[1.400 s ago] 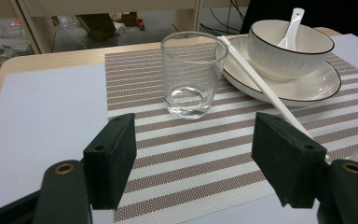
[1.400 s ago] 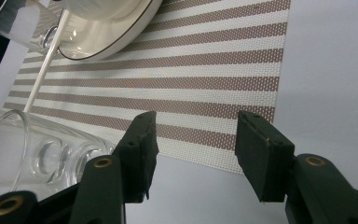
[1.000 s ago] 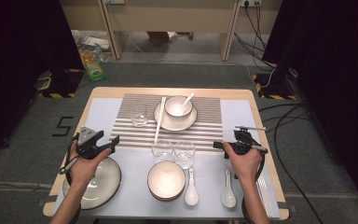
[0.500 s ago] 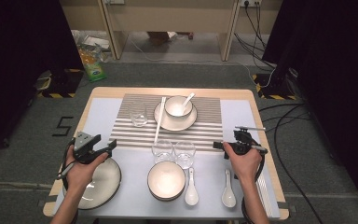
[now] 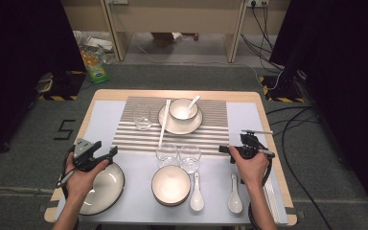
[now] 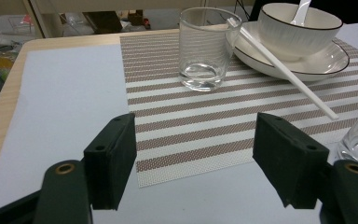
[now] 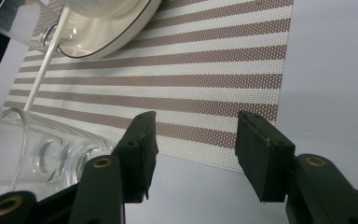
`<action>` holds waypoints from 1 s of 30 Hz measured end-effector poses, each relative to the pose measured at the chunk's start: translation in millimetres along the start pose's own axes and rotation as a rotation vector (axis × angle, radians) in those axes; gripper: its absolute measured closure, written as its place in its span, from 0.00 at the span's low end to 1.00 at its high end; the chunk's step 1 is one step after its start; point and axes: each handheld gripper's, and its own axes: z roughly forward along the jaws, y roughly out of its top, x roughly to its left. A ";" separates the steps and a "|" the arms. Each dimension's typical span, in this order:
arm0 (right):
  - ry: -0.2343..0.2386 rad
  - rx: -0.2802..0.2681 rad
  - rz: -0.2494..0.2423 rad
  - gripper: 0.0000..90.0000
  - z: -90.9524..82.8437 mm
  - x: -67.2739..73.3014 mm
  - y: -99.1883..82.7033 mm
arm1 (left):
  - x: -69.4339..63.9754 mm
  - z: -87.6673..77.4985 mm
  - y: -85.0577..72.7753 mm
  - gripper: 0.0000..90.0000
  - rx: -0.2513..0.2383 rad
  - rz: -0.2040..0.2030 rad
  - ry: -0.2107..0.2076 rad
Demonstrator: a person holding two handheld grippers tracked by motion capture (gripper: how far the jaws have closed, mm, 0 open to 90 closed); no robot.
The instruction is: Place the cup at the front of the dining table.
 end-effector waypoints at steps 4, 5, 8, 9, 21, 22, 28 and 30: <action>0.005 -0.002 -0.003 0.54 -0.1 -0.4 0.1 | 2.5 -2.3 -1.5 0.33 0.001 -0.008 0.008; 0.006 -0.002 -0.002 0.54 -0.2 -0.6 0.1 | 3.3 -3.0 -1.7 0.33 0.001 -0.008 0.010; 0.009 -0.005 -0.006 0.54 -0.1 -0.9 0.2 | 4.7 -4.9 -3.2 0.33 0.002 -0.010 0.014; 0.007 -0.001 -0.003 0.54 -0.3 -0.7 0.1 | 4.9 -5.5 -4.0 0.33 0.001 -0.013 0.014; 0.010 0.003 -0.001 0.54 0.1 -0.5 0.0 | 11.3 -13.0 -13.8 0.34 -0.003 -0.052 0.031; 0.011 0.003 0.000 0.54 0.2 -0.6 -0.1 | 11.5 -13.3 -14.2 0.34 -0.002 -0.050 0.032; 0.010 -0.003 -0.002 0.54 -1.2 -1.7 0.2 | 12.3 -20.1 -9.5 0.33 -0.023 -0.066 0.025; 0.011 -0.007 -0.009 0.54 -1.0 -2.9 0.3 | 12.1 -22.6 -7.8 0.33 -0.023 -0.065 0.026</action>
